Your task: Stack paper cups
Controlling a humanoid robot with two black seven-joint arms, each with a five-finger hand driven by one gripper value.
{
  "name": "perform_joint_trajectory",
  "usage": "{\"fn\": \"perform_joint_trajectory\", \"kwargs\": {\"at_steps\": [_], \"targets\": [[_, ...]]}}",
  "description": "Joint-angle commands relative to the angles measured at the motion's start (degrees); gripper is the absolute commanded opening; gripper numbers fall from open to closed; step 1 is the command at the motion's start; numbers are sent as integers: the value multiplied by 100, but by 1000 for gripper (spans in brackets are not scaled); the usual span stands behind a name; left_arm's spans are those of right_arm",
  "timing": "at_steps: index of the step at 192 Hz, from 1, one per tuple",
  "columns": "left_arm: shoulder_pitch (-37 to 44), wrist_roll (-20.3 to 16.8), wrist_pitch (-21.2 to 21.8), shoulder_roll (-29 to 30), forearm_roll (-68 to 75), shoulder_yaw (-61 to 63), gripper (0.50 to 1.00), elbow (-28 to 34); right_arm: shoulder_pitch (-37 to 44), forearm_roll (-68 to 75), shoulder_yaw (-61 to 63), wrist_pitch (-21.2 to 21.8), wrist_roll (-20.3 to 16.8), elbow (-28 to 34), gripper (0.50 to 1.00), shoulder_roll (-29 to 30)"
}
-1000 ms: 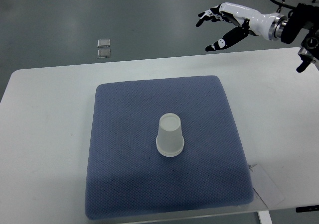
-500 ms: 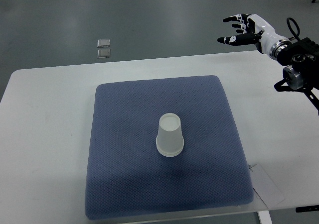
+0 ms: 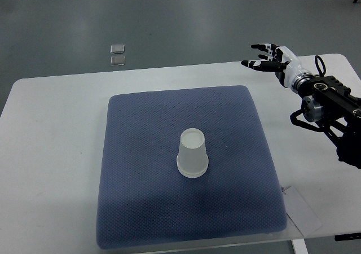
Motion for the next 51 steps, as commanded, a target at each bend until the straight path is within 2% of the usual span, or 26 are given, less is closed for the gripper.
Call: {"fn": "perform_joint_trajectory", "kwargs": {"at_steps": [1,51], "targets": [[0,0,1,0,3,0,1000,0,-33,9,4,42,0,9,911,169],[0,0,1,0,3,0,1000,0,-191,-35,-119,42,0,27,913,301]]}}
